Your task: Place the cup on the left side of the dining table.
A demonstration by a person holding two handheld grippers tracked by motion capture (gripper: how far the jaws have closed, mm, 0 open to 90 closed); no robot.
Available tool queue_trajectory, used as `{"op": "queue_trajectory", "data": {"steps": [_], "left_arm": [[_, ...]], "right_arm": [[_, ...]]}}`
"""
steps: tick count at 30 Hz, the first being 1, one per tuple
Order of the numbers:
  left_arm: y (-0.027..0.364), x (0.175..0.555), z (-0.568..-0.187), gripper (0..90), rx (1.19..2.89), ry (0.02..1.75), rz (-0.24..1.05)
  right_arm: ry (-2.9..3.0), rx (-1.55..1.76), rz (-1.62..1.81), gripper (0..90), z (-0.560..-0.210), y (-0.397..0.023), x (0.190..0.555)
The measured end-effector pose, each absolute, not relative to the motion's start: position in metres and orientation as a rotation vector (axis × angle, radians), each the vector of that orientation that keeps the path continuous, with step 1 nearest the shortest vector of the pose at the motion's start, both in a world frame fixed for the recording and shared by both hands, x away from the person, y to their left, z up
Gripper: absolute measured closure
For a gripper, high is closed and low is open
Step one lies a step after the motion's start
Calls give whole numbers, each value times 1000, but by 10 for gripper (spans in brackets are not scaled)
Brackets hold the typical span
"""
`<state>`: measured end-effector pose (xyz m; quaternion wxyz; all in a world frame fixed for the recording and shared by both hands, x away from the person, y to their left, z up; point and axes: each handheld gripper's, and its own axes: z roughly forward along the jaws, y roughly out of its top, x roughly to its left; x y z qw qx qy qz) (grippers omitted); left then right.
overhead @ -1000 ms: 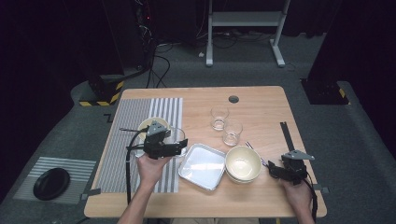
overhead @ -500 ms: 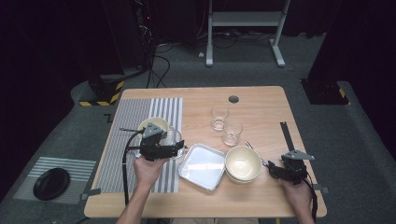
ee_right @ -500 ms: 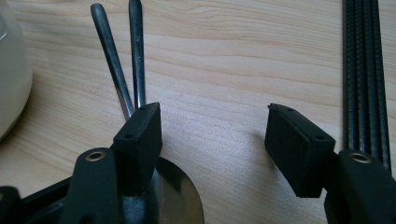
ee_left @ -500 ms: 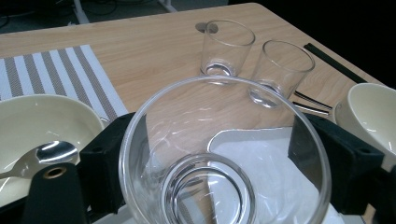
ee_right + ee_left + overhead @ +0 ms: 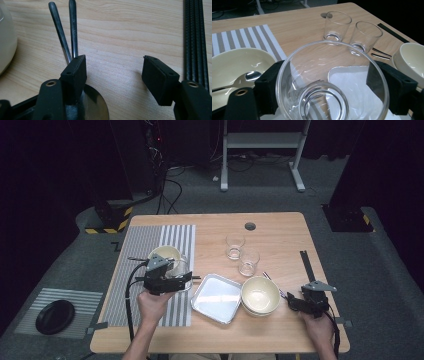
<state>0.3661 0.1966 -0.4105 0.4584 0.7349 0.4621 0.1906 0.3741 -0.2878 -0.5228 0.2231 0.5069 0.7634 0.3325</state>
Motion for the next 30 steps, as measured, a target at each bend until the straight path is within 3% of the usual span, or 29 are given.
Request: {"op": "queue_trajectory", "data": {"steps": [30], "left_arm": [[212,354,-412,186,1782,1162,517]], "right_arm": [[2113,1385,917,361,-523,-288,374]]}}
